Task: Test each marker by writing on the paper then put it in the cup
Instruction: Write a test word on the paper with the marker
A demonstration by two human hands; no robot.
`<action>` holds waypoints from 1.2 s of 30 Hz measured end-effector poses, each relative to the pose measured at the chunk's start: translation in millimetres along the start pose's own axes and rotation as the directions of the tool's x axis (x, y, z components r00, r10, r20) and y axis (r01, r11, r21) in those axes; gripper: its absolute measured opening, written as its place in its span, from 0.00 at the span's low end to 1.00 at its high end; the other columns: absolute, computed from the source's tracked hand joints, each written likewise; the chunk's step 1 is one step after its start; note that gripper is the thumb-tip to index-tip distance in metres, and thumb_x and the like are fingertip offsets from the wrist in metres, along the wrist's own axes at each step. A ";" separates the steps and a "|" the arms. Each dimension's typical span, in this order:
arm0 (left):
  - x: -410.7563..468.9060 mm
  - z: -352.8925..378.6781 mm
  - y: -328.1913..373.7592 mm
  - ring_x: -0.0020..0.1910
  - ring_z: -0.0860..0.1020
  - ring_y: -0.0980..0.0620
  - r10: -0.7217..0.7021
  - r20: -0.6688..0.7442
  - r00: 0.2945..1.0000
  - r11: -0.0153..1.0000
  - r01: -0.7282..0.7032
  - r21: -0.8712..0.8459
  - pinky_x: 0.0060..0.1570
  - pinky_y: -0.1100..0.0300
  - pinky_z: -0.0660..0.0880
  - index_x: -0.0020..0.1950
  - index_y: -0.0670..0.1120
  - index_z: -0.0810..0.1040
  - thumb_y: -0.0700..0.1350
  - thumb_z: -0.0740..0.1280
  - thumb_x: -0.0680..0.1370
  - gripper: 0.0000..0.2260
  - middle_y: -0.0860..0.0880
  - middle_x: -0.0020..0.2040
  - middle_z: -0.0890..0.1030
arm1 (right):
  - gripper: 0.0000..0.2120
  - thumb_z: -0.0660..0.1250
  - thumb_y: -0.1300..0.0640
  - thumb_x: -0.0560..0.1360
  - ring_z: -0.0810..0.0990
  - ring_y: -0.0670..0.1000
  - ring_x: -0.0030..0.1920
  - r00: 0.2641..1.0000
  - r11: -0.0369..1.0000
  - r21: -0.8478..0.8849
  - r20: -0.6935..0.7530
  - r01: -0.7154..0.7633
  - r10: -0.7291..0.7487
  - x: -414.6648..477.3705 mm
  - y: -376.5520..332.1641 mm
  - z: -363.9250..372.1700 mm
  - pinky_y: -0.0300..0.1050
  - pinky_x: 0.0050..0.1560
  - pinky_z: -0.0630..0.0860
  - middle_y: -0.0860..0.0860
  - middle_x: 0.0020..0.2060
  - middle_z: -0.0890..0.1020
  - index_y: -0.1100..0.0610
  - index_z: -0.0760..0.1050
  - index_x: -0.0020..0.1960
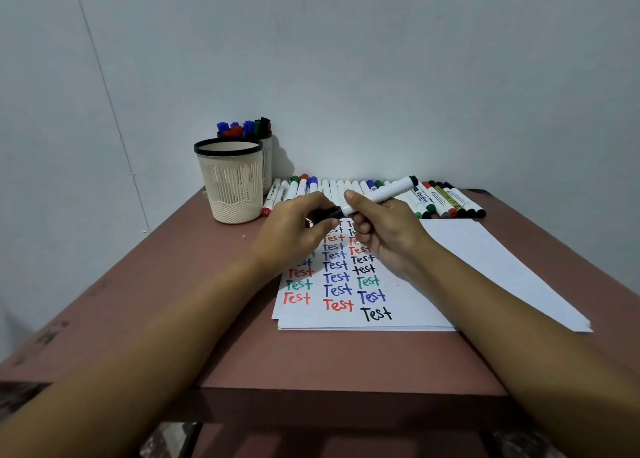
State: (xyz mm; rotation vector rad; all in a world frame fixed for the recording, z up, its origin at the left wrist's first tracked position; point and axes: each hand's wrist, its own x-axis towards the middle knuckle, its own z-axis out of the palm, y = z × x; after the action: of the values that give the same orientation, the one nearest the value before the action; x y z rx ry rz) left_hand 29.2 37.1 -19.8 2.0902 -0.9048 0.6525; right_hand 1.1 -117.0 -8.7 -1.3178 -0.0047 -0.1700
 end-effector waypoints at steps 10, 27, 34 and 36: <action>0.3 8.3 0.6 0.36 0.78 0.47 0.231 0.004 0.973 0.955 -0.227 0.189 0.35 0.53 0.76 0.48 0.37 0.78 0.40 0.65 0.74 0.07 0.43 0.40 0.80 | 0.10 0.68 0.59 0.76 0.66 0.43 0.21 0.988 0.975 0.172 -0.036 -0.139 0.147 3.0 3.9 3.0 0.34 0.21 0.65 0.49 0.23 0.70 0.59 0.72 0.37; 12.8 -15.9 5.2 0.40 0.79 0.51 -0.549 -0.115 0.828 0.655 0.340 -0.675 0.44 0.55 0.78 0.46 0.43 0.78 0.39 0.68 0.75 0.02 0.45 0.42 0.80 | 0.17 0.55 0.48 0.81 0.75 0.50 0.41 0.939 0.932 -0.362 -0.319 0.001 -0.126 12.6 -1.5 -10.4 0.47 0.43 0.74 0.52 0.42 0.77 0.57 0.72 0.64; 27.3 -32.7 2.4 0.41 0.77 0.62 -0.318 -0.374 0.871 0.938 0.232 -0.257 0.42 0.75 0.73 0.53 0.43 0.79 0.41 0.69 0.75 0.08 0.54 0.43 0.79 | 0.19 0.56 0.54 0.80 0.74 0.55 0.64 0.965 0.308 -0.933 0.115 0.186 -0.234 9.0 24.1 -12.4 0.48 0.63 0.71 0.56 0.64 0.75 0.59 0.72 0.68; 43.5 -47.4 0.6 0.44 0.76 0.61 -0.280 -0.418 0.864 0.958 0.226 -0.175 0.44 0.76 0.72 0.56 0.41 0.77 0.41 0.68 0.75 0.10 0.53 0.46 0.78 | 0.18 0.57 0.53 0.80 0.74 0.56 0.62 0.967 0.164 -0.966 0.166 0.199 -0.195 8.7 25.3 -11.3 0.49 0.61 0.72 0.56 0.62 0.77 0.59 0.74 0.65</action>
State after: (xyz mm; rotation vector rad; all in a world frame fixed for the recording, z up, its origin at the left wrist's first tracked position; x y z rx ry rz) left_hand 48.6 57.7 38.0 1.8031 -0.3926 0.8590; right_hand 11.8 -123.0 -35.0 -2.6939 -0.0891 -0.4523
